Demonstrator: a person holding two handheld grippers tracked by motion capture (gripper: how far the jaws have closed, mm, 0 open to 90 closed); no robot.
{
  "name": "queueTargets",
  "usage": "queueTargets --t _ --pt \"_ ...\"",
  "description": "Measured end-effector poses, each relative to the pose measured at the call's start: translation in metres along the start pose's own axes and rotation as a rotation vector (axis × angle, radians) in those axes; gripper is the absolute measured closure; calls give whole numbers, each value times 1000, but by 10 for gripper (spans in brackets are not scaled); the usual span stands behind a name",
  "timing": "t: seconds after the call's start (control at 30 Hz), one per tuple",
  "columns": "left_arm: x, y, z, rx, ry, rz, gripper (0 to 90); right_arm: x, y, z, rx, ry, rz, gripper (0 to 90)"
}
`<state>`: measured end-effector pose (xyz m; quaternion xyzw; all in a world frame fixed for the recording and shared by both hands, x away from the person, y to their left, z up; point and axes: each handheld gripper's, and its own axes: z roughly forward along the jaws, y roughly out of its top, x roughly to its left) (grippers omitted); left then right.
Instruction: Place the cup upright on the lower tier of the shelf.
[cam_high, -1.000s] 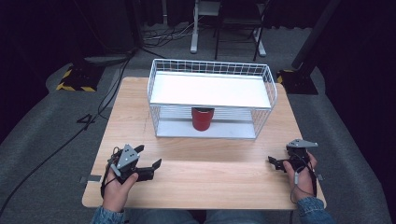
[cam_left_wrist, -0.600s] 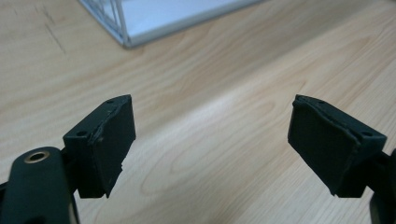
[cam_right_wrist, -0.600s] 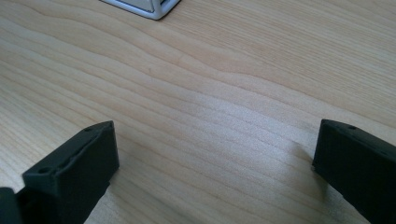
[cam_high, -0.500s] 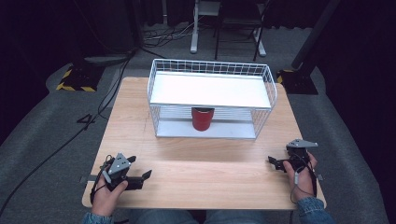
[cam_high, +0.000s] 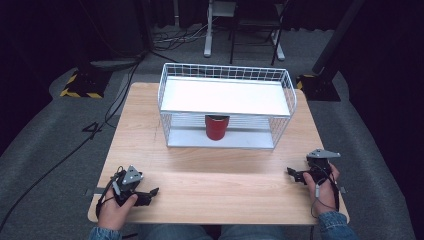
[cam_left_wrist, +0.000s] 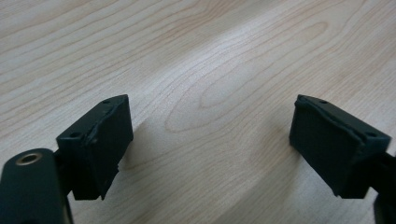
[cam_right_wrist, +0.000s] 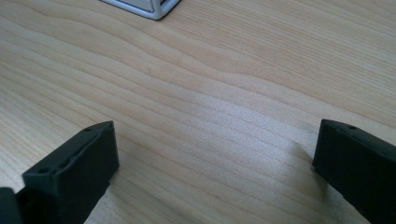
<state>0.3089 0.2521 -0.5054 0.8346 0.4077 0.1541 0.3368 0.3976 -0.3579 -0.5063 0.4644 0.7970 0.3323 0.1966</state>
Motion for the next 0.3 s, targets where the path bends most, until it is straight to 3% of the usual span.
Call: queueTargets --t 0.3 --pt "0 0 0 0 1 -1 129 0 0 0 1 1 -3 4"
